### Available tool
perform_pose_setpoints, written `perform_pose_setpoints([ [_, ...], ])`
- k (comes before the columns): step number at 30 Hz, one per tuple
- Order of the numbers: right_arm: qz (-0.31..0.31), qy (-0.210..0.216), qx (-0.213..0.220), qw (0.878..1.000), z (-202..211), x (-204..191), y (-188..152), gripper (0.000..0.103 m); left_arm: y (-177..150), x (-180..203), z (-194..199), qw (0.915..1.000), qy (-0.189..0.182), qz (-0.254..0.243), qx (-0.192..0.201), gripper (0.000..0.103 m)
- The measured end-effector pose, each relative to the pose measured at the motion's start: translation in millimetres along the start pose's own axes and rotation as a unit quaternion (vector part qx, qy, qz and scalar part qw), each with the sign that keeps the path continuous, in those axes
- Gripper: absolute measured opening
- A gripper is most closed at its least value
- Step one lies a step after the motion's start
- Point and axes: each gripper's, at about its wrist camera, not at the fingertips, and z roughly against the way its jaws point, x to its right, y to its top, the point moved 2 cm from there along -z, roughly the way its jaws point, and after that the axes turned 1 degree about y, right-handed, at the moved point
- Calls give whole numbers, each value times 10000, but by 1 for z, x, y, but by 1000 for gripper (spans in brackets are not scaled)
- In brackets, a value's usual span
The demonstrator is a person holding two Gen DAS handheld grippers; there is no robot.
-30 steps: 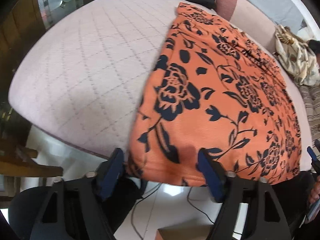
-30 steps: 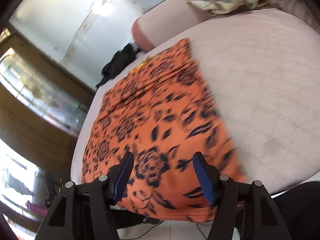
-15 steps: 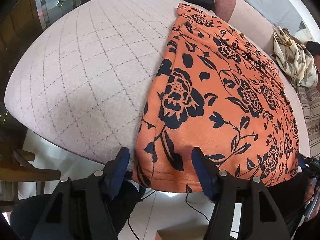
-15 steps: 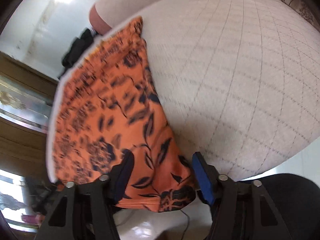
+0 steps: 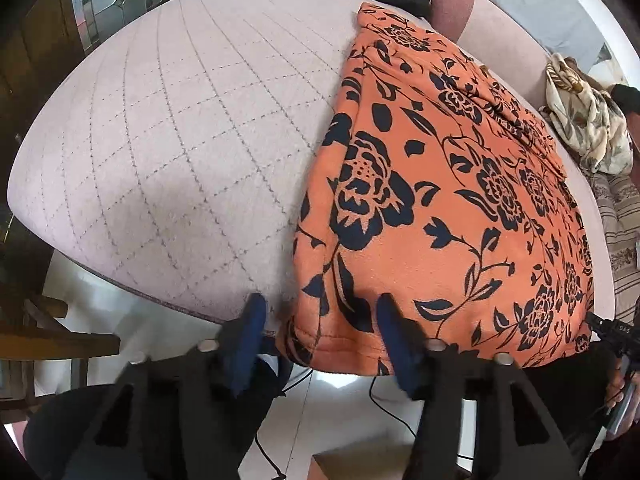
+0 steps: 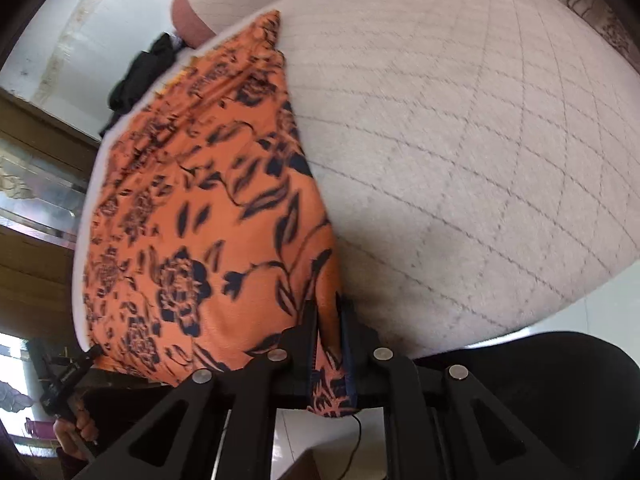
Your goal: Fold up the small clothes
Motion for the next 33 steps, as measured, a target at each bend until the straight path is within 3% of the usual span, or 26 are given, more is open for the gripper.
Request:
perform_pose_setpoints([
  [2, 73, -28, 37, 10000, -1, -3, -1, 18, -1, 2, -2, 10000, 4, -41, 7, 58],
  [4, 208, -107, 61, 9997, -2, -8, -3, 23, -1, 3, -4, 10000, -30, -39, -10, 38],
  [5, 265, -117, 67, 9996, -2, -9, -4, 30, -1, 4, -5, 10000, 65, -53, -23, 26],
  [7, 383, -33, 73, 9992, -3, -14, -5, 40, 0, 4, -5, 10000, 7, -32, -16, 18],
  [8, 437, 7, 114, 9990, -4, -16, -6, 40, -1, 2, -4, 10000, -89, -16, -12, 13],
  [9, 514, -39, 115, 9986, -5, -18, -7, 38, -1, 1, -3, 9999, -141, -13, -17, 11],
  [10, 547, -87, 130, 9984, -6, -19, -8, 30, -1, 1, -3, 9999, -167, -12, -20, 11],
  [11, 556, -81, 123, 9983, -6, -19, -8, 10, 0, 0, -3, 9998, -220, -6, -34, 10],
  [12, 575, -11, 80, 9983, -5, -20, -6, 7, 2, 1, -2, 9995, -309, 12, -40, 9],
  [16, 720, 487, 161, 9961, 15, -31, 3, 6, 16, 0, 15, 9960, -890, 70, 25, 9],
  [22, 659, 1499, 700, 9840, 63, -54, 44, 6, 64, -5, 53, 9882, -1494, 112, 318, 9],
  [28, 404, 1942, 1103, 9739, 76, -75, 103, 6, 133, 3, 71, 9831, -1731, 237, 543, 9],
  [33, 163, 2023, 1261, 9710, 60, -86, 170, 6, 207, 22, 58, 9862, -1536, 107, 601, 9],
])
